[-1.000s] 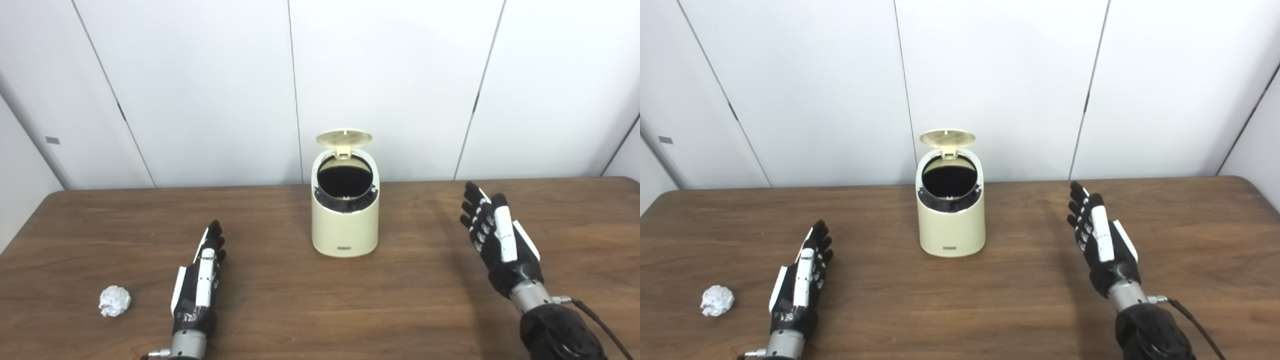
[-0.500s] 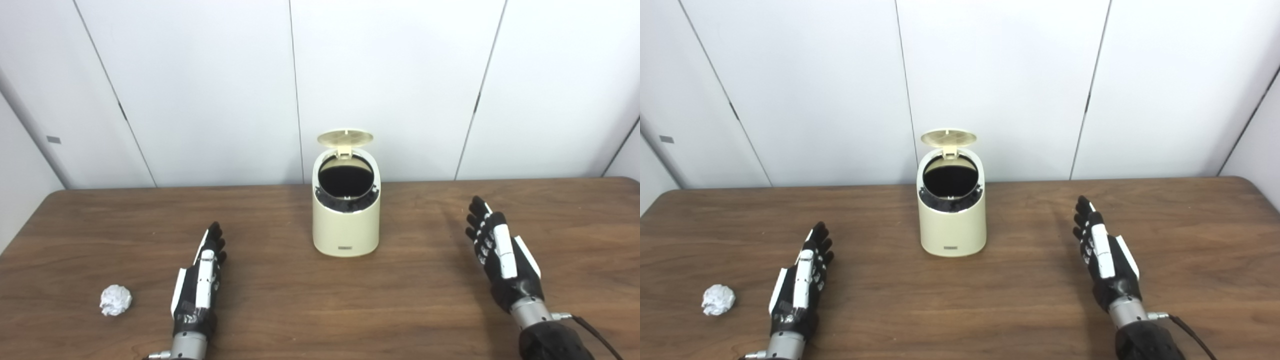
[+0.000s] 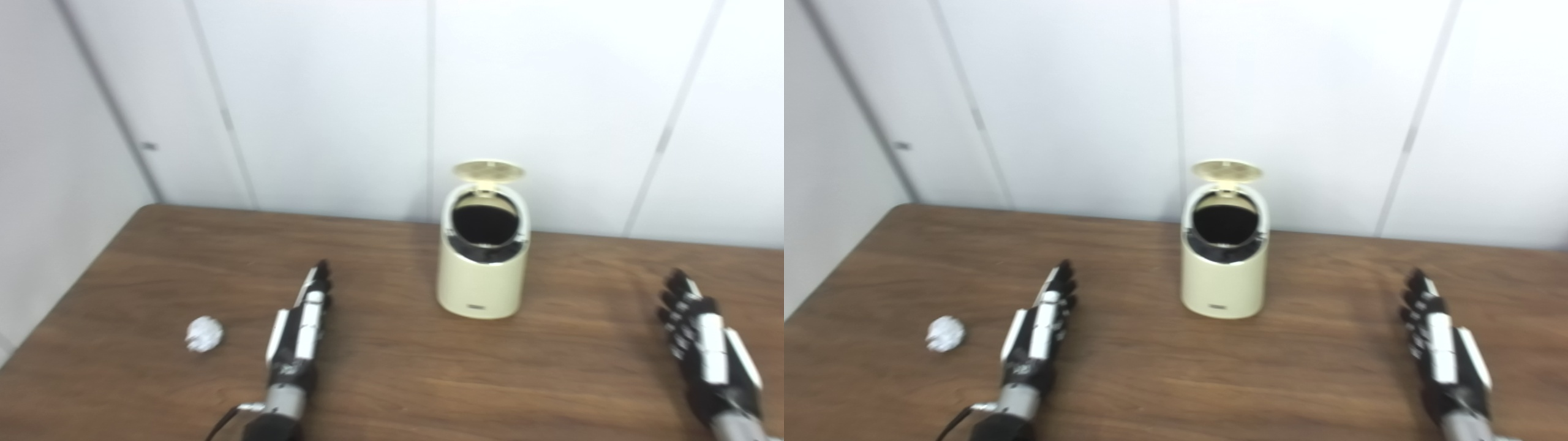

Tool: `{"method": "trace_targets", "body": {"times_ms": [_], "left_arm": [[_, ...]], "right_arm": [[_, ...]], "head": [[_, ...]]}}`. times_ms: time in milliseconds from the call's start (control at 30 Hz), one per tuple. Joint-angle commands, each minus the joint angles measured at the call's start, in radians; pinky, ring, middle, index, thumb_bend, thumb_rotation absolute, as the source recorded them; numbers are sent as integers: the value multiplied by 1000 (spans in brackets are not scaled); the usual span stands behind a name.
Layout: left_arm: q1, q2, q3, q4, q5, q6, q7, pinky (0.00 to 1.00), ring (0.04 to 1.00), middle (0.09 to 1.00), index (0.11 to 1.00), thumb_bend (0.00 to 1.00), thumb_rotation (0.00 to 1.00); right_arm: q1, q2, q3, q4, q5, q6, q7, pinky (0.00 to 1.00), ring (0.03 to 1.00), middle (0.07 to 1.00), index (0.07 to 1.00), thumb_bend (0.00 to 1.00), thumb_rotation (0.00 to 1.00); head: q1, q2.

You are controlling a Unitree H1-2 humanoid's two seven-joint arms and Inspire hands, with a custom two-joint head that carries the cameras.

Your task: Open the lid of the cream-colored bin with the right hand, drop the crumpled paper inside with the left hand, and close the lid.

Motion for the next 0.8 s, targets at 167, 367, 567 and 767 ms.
{"method": "trace_targets", "body": {"times_ms": [167, 367, 567, 767], "left_arm": [[3, -30, -13, 7, 13, -25, 19, 1000, 1000, 1000, 1000, 382, 945], [0, -19, -30, -32, 55, 19, 28, 1000, 1000, 1000, 1000, 458, 810], [-15, -1, -63, -125, 146, 121, 45, 1000, 1000, 992, 991, 483, 533], [-48, 30, -91, -265, 300, 285, 62, 962, 959, 945, 949, 711, 357]], "right_arm": [[-25, 2, -5, -103, 42, 47, -12, 1000, 1000, 1000, 985, 638, 1000], [-12, 19, -4, -192, 31, 145, -51, 1000, 1000, 984, 972, 659, 1000], [-3, 19, 0, -251, 28, 199, -58, 1000, 1000, 988, 976, 642, 1000], [-2, 40, 5, -317, 19, 261, -89, 929, 945, 927, 922, 607, 1000]], "head": [[26, 0], [39, 5], [71, -2], [93, -8]]}}
